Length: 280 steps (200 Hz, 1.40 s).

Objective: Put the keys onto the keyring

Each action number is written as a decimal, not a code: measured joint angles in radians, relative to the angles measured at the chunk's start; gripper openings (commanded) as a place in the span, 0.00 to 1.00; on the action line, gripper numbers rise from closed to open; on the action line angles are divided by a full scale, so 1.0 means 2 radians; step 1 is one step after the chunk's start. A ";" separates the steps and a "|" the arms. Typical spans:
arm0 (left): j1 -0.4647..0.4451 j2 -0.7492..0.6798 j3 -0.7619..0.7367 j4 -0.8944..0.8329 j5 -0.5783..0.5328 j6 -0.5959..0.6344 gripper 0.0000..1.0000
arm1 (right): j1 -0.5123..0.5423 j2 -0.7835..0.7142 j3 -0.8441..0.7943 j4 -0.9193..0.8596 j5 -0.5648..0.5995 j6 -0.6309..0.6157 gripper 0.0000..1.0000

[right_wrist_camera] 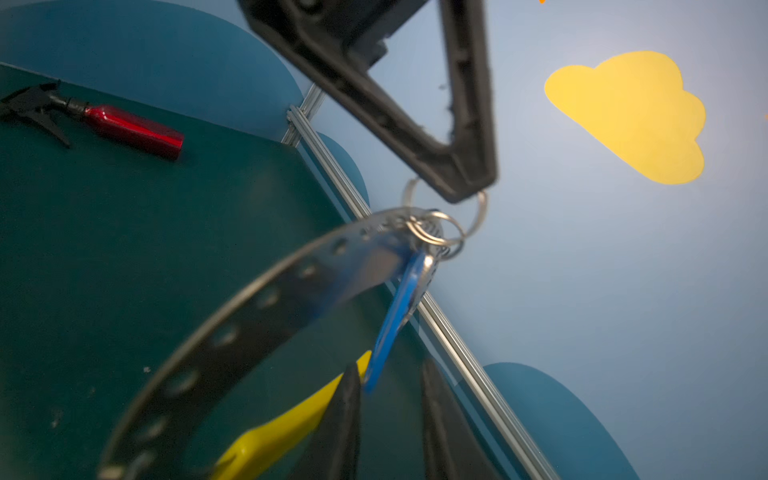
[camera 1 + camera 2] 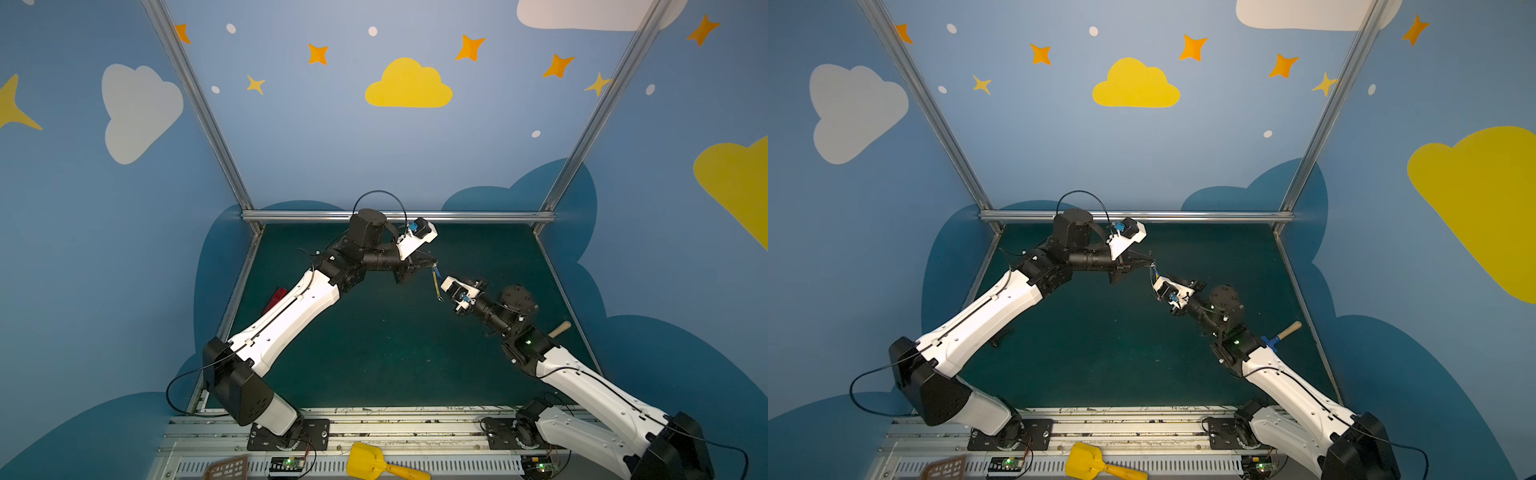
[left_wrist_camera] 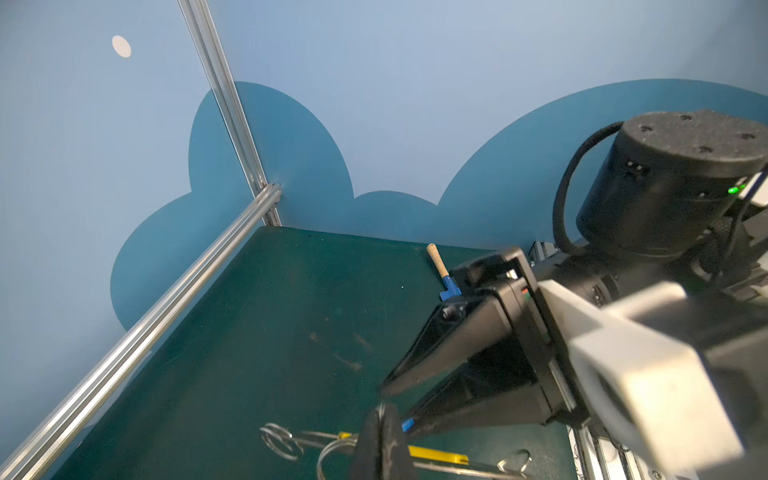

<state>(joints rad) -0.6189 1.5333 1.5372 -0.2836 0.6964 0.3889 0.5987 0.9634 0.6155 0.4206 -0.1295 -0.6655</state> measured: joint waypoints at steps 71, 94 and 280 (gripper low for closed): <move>0.004 -0.010 -0.027 0.043 0.027 -0.002 0.04 | -0.097 -0.032 0.031 -0.101 -0.088 0.052 0.28; 0.004 -0.015 -0.043 0.061 0.034 -0.001 0.03 | -0.101 -0.018 0.093 -0.146 -0.161 0.065 0.25; 0.002 -0.030 -0.070 0.055 0.060 0.081 0.03 | -0.107 0.081 0.201 -0.242 -0.389 0.132 0.16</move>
<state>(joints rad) -0.6144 1.4731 1.3968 -0.1734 0.8165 0.5503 0.3847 1.1255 1.0172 -0.0639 -0.9066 -0.4011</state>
